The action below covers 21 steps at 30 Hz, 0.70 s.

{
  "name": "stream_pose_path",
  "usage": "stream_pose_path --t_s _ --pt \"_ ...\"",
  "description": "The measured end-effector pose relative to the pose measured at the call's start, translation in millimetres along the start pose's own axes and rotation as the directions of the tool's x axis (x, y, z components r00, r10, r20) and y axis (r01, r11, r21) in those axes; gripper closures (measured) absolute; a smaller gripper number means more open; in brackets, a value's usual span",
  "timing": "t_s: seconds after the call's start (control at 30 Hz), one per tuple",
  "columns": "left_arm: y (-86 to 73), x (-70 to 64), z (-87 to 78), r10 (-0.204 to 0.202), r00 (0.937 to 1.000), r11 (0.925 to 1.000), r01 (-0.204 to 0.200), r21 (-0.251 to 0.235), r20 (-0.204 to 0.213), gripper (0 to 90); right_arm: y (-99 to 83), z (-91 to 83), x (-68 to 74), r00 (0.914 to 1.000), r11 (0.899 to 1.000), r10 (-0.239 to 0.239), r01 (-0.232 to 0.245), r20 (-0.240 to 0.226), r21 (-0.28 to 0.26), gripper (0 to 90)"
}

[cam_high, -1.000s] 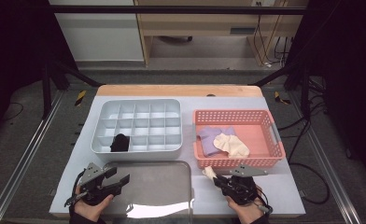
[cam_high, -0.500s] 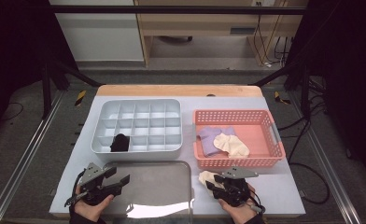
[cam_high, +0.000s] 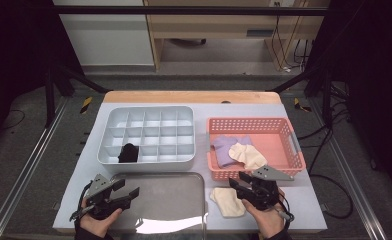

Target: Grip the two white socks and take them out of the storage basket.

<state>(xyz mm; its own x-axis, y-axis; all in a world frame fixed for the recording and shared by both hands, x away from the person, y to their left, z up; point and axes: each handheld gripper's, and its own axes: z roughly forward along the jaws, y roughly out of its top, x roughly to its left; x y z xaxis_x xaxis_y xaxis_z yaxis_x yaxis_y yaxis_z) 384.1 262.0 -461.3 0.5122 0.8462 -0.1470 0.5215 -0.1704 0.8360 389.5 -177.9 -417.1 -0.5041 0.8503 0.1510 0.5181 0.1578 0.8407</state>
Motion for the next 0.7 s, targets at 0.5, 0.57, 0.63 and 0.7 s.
stream_pose_path --t_s 0.5,0.57,0.63,0.7 --pt "0.3 0.3 0.8 0.001 1.0 1.0 -0.001 0.003 0.001 33.4 45.4 14.7 -27.1 0.9947 0.999 0.038 -0.037 0.096 -0.011 49.7" --pt "0.3 0.0 0.9 0.001 1.0 1.0 -0.001 0.003 0.001 33.4 50.2 19.7 -30.3 0.9931 0.999 0.039 -0.039 0.11 -0.005 49.5" --pt "0.3 0.0 0.9 0.0 1.0 1.0 0.0 0.003 0.001 33.5 54.7 24.4 -32.9 0.9915 0.999 0.044 -0.044 0.122 -0.005 49.3" --pt "0.3 0.2 0.9 0.0 1.0 1.0 0.0 0.003 0.002 33.4 56.8 26.7 -34.5 0.991 0.999 0.043 -0.043 0.126 -0.005 49.4"
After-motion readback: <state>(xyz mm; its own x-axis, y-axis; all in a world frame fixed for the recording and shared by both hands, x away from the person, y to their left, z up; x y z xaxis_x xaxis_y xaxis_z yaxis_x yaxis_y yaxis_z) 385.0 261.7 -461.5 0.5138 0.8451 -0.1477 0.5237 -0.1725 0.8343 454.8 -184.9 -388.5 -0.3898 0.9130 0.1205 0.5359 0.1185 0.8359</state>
